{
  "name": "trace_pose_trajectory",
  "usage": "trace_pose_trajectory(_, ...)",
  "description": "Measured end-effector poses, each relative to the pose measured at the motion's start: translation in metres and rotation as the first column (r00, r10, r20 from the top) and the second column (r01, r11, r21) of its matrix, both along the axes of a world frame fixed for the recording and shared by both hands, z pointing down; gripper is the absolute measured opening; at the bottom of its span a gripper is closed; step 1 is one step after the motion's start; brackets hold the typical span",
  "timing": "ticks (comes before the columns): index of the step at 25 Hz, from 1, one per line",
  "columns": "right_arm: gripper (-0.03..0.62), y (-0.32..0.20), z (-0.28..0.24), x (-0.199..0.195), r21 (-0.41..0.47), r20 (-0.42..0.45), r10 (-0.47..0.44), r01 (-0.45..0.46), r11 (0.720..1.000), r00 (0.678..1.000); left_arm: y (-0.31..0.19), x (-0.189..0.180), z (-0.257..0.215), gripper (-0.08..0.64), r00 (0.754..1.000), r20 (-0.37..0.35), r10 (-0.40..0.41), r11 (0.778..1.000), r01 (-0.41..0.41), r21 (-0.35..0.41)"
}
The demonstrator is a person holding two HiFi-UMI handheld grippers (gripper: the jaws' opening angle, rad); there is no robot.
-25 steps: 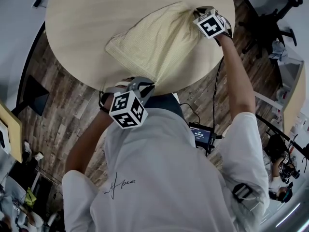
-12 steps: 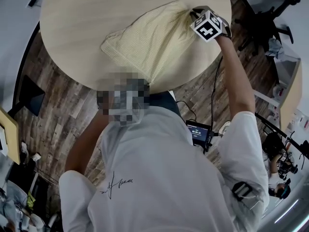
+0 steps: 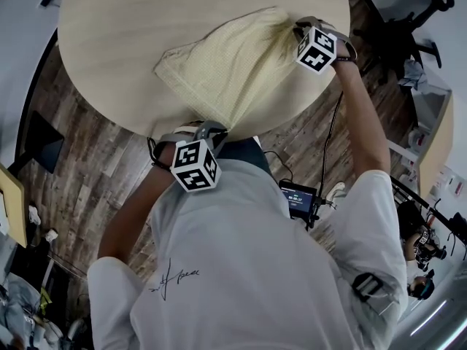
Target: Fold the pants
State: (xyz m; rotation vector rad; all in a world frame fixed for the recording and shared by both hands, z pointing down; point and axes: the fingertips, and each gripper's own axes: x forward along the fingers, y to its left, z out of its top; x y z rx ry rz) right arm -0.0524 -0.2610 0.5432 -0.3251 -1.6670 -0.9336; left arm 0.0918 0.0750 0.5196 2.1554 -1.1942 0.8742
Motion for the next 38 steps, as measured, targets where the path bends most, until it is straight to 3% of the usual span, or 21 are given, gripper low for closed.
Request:
trace_pose_trajectory(5,0.056,-0.002,0.001,0.025,-0.012,-0.136,-0.061,0.06,0.998,0.989,0.002,0.003,0.008,0.08,1.0,-0.016,0.004,1.0,-0.004,-0.017)
trace_pose_trajectory(12,0.071,-0.003,0.01,0.068,-0.037,-0.324,-0.073,0.064,0.997,0.943,0.007,0.008,0.017,0.08,0.999,-0.052,0.006,0.999,-0.008,-0.045)
trace_pose_trajectory(19,0.071,-0.007,0.034,0.095,-0.007,-0.411,-0.056,0.058,0.998,0.91,0.016,0.017,0.024,0.081,0.996,-0.071,0.046,0.995,-0.053,-0.088)
trace_pose_trajectory(22,0.071,-0.013,0.039,0.101,0.0,-0.388,0.007,-0.007,1.0,0.921,0.026,0.029,0.03,0.081,0.989,-0.109,0.098,0.985,-0.112,-0.131)
trace_pose_trajectory(24,0.071,-0.02,0.036,0.099,0.009,-0.325,0.073,-0.075,0.997,0.943,0.028,0.034,0.028,0.08,0.987,-0.128,0.101,0.986,-0.117,-0.122)
trace_pose_trajectory(26,0.057,-0.026,0.031,0.095,0.008,-0.239,0.137,-0.14,0.99,0.961,0.026,0.032,0.023,0.081,0.987,-0.146,0.065,0.992,-0.08,-0.1)
trace_pose_trajectory(27,0.003,-0.027,0.028,0.094,0.006,-0.203,0.155,-0.157,0.988,0.967,0.024,0.028,0.021,0.081,0.988,-0.152,0.039,0.994,-0.053,-0.091)
trace_pose_trajectory(30,0.0,-0.025,0.021,0.095,0.012,-0.131,0.166,-0.166,0.986,0.977,0.021,0.012,0.015,0.08,0.987,-0.157,-0.042,0.997,0.03,-0.076)
trace_pose_trajectory(38,0.0,-0.012,0.021,0.115,-0.034,-0.028,0.297,-0.297,0.954,0.955,0.023,-0.028,0.007,0.08,0.968,-0.153,-0.198,0.98,0.19,-0.065)
